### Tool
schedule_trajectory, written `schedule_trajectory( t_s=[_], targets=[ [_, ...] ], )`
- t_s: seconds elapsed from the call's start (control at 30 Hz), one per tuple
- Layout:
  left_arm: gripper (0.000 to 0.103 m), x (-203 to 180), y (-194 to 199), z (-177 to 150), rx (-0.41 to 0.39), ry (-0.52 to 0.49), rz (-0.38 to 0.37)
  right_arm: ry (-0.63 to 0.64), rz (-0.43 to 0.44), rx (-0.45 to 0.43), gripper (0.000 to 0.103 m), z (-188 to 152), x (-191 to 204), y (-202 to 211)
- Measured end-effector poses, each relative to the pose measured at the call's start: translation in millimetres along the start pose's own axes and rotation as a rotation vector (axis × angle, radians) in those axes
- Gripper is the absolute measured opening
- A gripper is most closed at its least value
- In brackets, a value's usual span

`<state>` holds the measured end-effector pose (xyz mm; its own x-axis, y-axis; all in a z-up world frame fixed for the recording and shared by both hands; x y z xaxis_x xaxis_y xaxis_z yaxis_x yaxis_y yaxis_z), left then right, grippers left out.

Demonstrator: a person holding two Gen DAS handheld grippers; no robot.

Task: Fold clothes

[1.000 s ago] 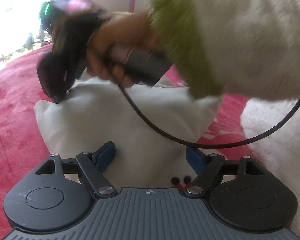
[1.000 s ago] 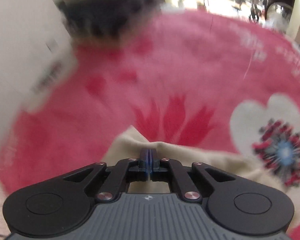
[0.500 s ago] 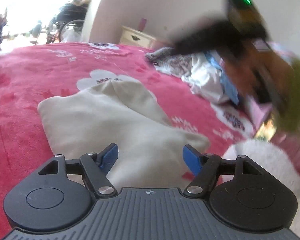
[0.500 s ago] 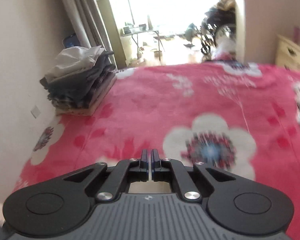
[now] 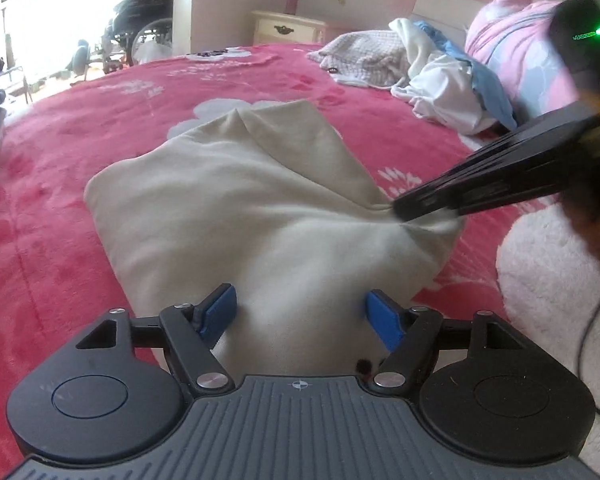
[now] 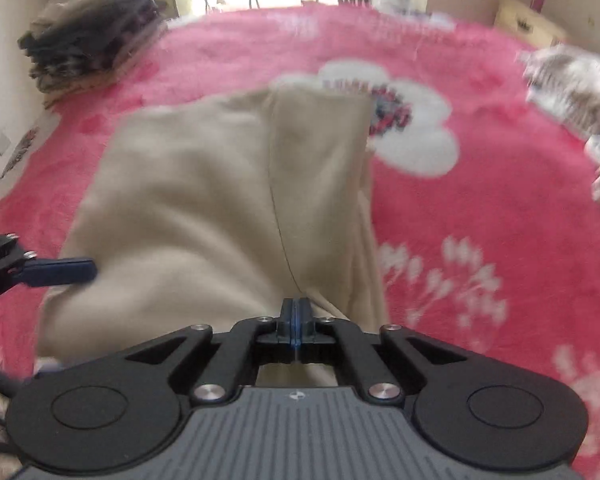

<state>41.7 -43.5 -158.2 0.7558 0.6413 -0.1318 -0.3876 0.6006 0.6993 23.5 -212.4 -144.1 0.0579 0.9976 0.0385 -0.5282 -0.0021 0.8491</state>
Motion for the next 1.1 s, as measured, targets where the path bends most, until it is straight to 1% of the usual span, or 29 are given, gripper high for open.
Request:
schedule_trajectory(
  t_s=[0.1, 0.13, 0.17, 0.23, 0.27, 0.43, 0.5, 0.6, 0.67, 0.7, 0.77, 0.8, 0.87, 0.97, 1.0, 1.03, 1.1],
  targets=[
    [0.073, -6.3, -3.6, -2.5, 0.012, -0.035, 0.03, -0.012, 0.011, 0.034, 0.003, -15.0, 1.6, 4.1],
    [0.073, -8.8, -4.9, -2.9, 0.016, -0.05, 0.04, -0.016, 0.015, 0.045, 0.001, -20.0, 2.2, 5.5],
    [0.074, -9.4, -4.8, -3.3, 0.017, -0.053, 0.044, -0.001, -0.018, 0.089, 0.0, -30.2, 2.5, -11.7],
    [0.075, -10.5, -4.6, -4.1, 0.017, -0.059, 0.051, -0.016, -0.051, 0.157, 0.0, -53.3, 0.8, -37.9],
    [0.075, -11.0, -4.5, -4.5, 0.018, -0.062, 0.055, -0.02, -0.055, 0.148, 0.0, -53.6, -0.2, -32.1],
    [0.075, -13.8, -4.0, -6.6, 0.02, -0.076, 0.075, -0.026, -0.064, 0.043, 0.0, -39.3, -5.4, 21.8],
    [0.075, -15.2, -4.5, -7.0, 0.021, -0.085, 0.082, -0.029, -0.068, 0.001, 0.003, -33.6, -7.5, 43.4],
    [0.075, -16.0, -4.7, -7.0, 0.021, -0.087, 0.085, -0.068, -0.033, -0.081, 0.003, -22.3, -15.3, 63.9],
    [0.075, -15.9, -4.4, -7.0, 0.021, -0.085, 0.085, -0.068, -0.013, -0.095, 0.003, -16.3, -12.8, 57.3],
    [0.075, -16.1, -4.3, -7.2, 0.021, -0.086, 0.085, -0.062, 0.004, -0.082, 0.003, -14.9, -11.4, 46.6],
    [0.075, -18.1, -4.9, -7.3, 0.022, -0.095, 0.076, -0.047, -0.001, 0.008, 0.001, -22.8, -9.8, 3.4],
    [0.075, -20.0, -5.4, -7.1, 0.023, -0.103, 0.069, -0.043, -0.005, 0.021, 0.0, -26.7, -8.9, -6.1],
    [0.078, -24.5, -8.5, -7.7, 0.03, -0.137, 0.104, -0.037, -0.012, 0.027, 0.0, -34.1, -7.3, -17.7],
    [0.078, -23.2, -7.2, -7.9, 0.027, -0.131, 0.107, -0.04, -0.021, 0.034, 0.0, -33.0, -7.4, -7.9],
    [0.078, -22.2, -6.4, -7.8, 0.025, -0.124, 0.106, -0.05, -0.02, 0.019, 0.0, -33.4, -7.7, 0.2],
    [0.078, -21.1, -6.0, -7.8, 0.023, -0.118, 0.103, -0.06, -0.019, -0.001, 0.003, -33.8, -7.9, 9.8],
    [0.078, -20.5, -5.8, -7.9, 0.022, -0.114, 0.102, -0.047, 0.018, -0.092, 0.003, -28.2, 0.8, 30.8]
  ],
)
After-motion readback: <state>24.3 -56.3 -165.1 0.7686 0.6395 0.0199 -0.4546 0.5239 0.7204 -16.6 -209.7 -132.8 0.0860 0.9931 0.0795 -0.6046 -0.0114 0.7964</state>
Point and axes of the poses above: each gripper's, at about its wrist camera, not at the fingertips, and y roughly against the way its jaws point, x to its left, z to its top, the point moved 2 cm from there along -y, roughly the way its jaws point, and after that the axes turned 1 degree about y, right-handed, at the moved point
